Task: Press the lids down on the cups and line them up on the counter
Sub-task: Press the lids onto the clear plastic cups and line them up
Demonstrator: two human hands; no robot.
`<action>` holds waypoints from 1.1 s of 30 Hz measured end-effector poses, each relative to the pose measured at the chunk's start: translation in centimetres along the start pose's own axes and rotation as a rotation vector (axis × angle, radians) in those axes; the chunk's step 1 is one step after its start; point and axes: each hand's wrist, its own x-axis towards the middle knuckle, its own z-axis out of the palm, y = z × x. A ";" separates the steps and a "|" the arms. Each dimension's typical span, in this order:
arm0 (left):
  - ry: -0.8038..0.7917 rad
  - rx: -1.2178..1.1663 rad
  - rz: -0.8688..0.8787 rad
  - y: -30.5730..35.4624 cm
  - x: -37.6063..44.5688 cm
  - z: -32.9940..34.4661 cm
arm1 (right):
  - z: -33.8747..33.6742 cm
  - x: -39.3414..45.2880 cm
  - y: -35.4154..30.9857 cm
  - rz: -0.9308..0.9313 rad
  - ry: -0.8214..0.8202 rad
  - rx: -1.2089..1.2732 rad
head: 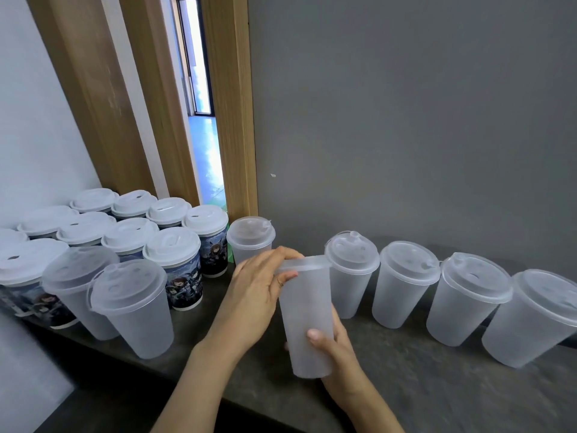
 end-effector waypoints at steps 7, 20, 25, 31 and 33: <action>-0.056 -0.243 -0.131 -1.4 -0.7 0.3 | -0.6 -0.2 -0.3 0.169 -0.264 0.430; 0.078 -0.085 0.048 -0.6 -0.8 -0.9 | -0.3 0.3 0.2 -0.072 0.014 -0.058; 0.096 -0.189 -0.010 -1.1 -1.1 -0.7 | -0.8 -0.2 0.1 0.188 -0.276 0.279; -0.040 0.028 0.003 -1.0 -1.1 -1.6 | -0.2 0.2 0.4 -0.129 -0.010 -0.163; -0.021 0.089 0.012 -0.8 -1.2 -1.7 | -0.1 0.2 0.6 -0.231 0.031 -0.291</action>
